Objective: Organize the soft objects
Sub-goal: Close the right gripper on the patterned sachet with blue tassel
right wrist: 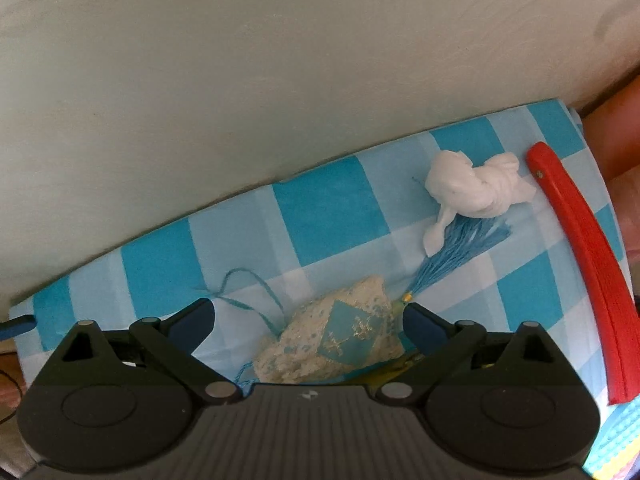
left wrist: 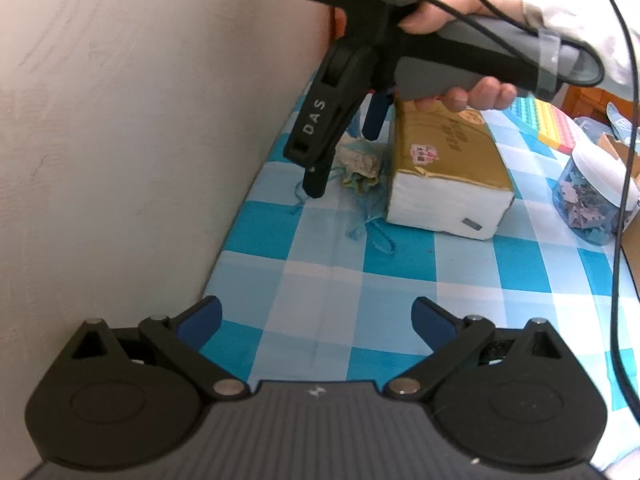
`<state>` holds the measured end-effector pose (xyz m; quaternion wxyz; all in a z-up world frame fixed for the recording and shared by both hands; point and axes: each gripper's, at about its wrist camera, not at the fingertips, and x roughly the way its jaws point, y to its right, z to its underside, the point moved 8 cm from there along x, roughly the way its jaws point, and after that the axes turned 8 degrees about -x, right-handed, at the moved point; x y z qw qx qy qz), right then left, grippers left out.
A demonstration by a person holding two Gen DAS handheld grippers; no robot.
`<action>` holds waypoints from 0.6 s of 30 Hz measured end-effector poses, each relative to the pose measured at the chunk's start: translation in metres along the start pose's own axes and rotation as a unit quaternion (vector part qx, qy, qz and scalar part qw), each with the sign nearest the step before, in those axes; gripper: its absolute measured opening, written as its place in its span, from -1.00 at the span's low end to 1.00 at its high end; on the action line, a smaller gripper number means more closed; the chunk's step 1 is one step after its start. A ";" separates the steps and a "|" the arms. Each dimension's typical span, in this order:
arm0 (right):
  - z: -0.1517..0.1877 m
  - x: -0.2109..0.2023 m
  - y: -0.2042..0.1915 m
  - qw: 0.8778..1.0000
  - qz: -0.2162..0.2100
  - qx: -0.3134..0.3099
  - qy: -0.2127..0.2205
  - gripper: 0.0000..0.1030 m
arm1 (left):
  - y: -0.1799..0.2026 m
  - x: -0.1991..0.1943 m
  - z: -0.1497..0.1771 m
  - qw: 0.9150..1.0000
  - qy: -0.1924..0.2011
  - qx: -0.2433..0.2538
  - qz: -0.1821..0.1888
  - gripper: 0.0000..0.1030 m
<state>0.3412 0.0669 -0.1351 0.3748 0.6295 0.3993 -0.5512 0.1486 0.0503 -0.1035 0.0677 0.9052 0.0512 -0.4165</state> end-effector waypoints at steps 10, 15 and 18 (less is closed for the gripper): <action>0.000 0.008 -0.010 1.000 0.004 -0.014 -0.019 0.74 | 0.003 0.001 0.002 1.000 -0.005 0.003 0.007 0.95; 0.001 0.000 -0.021 1.000 0.006 -0.021 -0.010 0.35 | 0.005 0.001 0.002 1.000 -0.001 0.005 0.011 0.95; 0.003 -0.003 -0.028 1.000 0.011 -0.028 -0.006 0.18 | 0.005 0.002 0.003 1.000 -0.003 0.004 0.009 0.95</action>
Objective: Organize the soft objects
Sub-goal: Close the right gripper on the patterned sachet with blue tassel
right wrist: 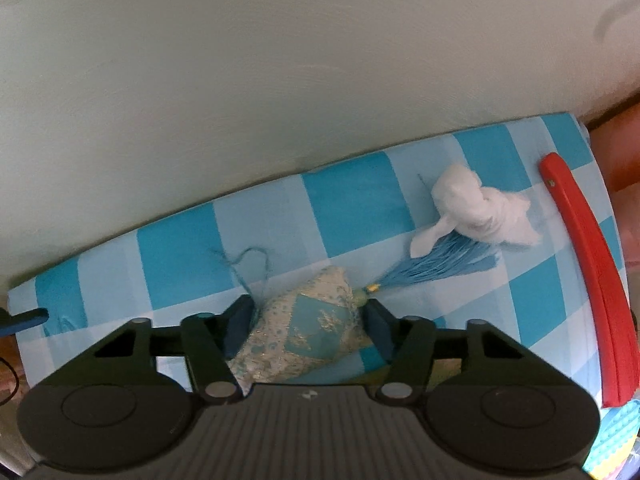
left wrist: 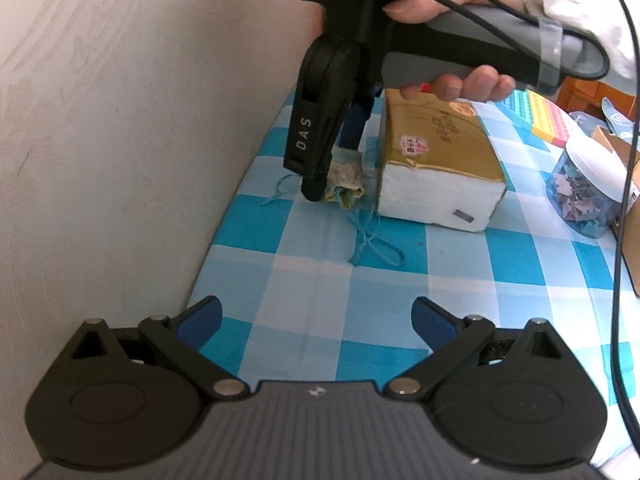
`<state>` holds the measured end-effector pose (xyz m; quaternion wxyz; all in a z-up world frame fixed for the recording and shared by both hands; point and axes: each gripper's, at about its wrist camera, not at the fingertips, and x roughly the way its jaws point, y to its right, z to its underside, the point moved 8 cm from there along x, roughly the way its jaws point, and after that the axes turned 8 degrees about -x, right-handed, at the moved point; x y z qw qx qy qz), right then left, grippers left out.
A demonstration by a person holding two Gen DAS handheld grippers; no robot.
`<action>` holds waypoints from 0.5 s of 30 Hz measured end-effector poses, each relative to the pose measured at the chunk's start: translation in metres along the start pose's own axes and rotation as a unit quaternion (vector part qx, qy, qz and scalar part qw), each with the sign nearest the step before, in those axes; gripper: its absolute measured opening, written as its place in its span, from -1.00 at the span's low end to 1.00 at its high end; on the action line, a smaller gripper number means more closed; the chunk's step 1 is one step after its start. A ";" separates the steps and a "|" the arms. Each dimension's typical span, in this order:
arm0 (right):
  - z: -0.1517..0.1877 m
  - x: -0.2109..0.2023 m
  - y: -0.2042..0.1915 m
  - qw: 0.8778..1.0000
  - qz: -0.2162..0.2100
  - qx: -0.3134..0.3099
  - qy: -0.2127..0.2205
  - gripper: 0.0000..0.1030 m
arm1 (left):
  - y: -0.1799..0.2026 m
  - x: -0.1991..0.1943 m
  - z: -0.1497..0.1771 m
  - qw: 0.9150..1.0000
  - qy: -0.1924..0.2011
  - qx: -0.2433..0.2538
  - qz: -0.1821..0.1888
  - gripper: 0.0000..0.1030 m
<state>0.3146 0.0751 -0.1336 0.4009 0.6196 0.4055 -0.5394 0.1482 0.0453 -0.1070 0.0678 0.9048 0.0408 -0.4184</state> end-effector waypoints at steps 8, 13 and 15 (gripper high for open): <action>0.003 -0.015 -0.017 1.000 -0.008 0.006 0.019 -0.05 | 0.002 -0.003 0.001 1.000 0.000 0.008 -0.003 0.95; 0.009 -0.029 -0.024 0.999 -0.007 0.013 0.031 -0.10 | 0.000 -0.005 0.004 1.000 -0.001 0.009 -0.011 0.95; 0.013 -0.036 -0.026 0.999 -0.009 0.021 0.041 -0.10 | -0.001 -0.006 0.005 1.000 -0.002 0.012 -0.016 0.95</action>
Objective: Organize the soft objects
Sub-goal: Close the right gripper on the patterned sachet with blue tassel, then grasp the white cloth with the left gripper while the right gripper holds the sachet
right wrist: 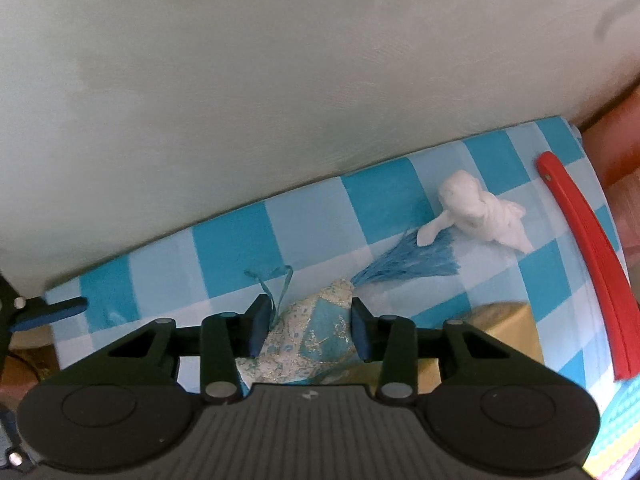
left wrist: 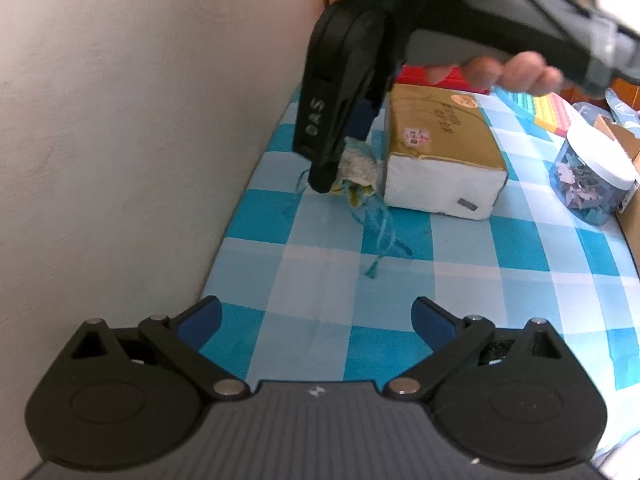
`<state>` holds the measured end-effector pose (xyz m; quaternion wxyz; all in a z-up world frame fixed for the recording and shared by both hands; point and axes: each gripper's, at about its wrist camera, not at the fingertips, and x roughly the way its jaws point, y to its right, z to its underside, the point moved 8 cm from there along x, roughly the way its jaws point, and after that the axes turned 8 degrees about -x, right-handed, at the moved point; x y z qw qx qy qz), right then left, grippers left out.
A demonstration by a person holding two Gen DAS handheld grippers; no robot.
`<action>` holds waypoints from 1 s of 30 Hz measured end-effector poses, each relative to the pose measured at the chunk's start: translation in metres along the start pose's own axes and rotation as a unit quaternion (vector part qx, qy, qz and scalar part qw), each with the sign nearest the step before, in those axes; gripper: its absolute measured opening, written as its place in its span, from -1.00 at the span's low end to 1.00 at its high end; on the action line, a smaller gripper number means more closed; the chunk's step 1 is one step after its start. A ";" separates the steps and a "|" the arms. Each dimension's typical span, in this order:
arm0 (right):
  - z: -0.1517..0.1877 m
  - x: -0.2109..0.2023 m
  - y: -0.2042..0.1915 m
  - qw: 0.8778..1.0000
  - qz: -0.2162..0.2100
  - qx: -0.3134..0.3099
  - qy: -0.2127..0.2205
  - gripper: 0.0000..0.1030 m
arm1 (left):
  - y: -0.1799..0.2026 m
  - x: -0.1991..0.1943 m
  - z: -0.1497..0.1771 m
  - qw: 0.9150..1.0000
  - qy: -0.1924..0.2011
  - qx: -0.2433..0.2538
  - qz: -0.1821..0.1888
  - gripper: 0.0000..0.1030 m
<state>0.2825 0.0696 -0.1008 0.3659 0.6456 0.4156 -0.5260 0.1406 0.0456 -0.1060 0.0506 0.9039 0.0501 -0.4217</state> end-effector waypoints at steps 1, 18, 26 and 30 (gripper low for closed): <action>0.002 -0.005 -0.002 1.000 -0.002 0.001 0.005 -0.10 | -0.001 -0.001 0.001 1.000 0.000 0.001 -0.003 0.95; 0.060 -0.087 -0.056 0.995 0.004 0.019 0.097 -0.10 | -0.008 -0.041 0.015 0.999 0.013 0.023 -0.033 0.96; 0.131 -0.112 -0.062 0.991 0.031 0.060 0.118 -0.09 | -0.006 -0.053 0.001 0.997 0.036 0.041 -0.051 0.96; 0.165 -0.114 -0.060 0.988 0.036 0.090 0.119 -0.09 | 0.002 -0.061 -0.027 0.996 0.065 0.039 -0.045 0.96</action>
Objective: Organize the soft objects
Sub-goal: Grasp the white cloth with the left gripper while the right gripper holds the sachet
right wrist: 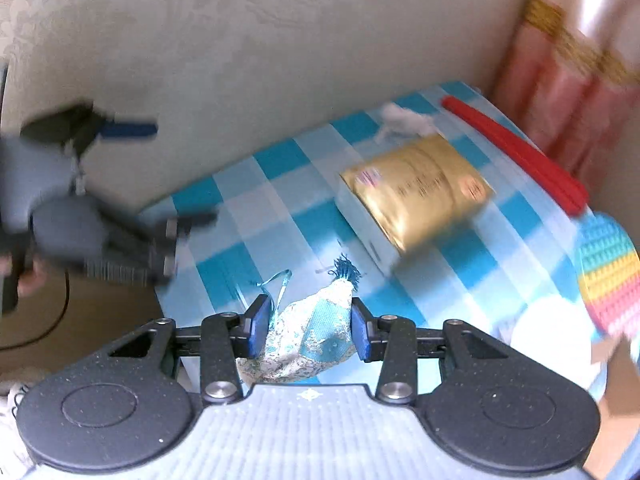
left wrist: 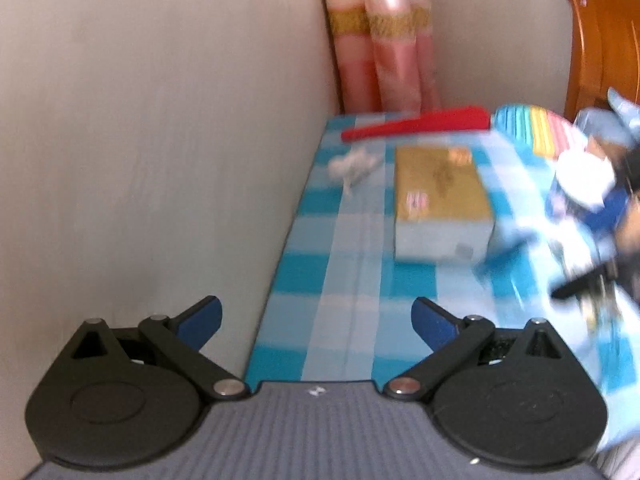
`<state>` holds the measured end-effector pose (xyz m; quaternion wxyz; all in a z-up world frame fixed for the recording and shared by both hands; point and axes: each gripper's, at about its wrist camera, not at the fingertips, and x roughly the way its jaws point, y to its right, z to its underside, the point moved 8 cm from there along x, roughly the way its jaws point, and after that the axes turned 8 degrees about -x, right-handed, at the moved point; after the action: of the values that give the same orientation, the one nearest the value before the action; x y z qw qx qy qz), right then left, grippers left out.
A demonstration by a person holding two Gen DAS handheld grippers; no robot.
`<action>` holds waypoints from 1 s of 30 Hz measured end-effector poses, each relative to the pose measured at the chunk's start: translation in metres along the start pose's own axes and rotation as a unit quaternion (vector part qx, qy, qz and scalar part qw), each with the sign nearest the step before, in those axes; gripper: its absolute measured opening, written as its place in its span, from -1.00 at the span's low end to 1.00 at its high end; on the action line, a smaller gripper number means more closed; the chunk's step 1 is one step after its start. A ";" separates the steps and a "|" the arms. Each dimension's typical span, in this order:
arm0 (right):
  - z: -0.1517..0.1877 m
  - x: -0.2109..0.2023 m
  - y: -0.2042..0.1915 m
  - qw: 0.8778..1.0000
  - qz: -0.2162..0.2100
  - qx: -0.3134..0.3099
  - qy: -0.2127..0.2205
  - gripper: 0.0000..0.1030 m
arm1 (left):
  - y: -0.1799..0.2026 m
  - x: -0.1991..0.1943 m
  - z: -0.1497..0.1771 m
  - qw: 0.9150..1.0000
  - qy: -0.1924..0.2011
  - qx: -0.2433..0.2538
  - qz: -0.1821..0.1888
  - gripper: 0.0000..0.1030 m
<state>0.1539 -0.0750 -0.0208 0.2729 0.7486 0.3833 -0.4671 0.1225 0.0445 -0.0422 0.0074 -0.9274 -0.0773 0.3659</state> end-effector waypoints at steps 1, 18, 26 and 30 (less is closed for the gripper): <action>0.006 -0.001 0.001 1.000 0.000 0.004 0.000 -0.09 | 0.003 0.001 -0.011 1.000 0.007 -0.002 0.006 0.96; 0.051 0.002 0.010 1.000 0.014 0.015 0.017 -0.09 | 0.043 0.126 -0.158 0.994 -0.052 -0.098 0.010 0.89; 0.064 0.008 0.027 0.999 0.019 0.030 0.019 -0.09 | 0.040 0.215 -0.162 0.981 -0.119 -0.153 -0.022 0.59; 0.067 0.011 0.038 0.999 0.016 0.045 0.023 -0.09 | 0.045 0.239 -0.155 0.978 -0.138 -0.151 -0.033 0.53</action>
<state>0.1553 -0.1439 -0.0570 0.2376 0.7769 0.3557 -0.4620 0.4059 0.0421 -0.0935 -0.1312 -0.8555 -0.1629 0.4736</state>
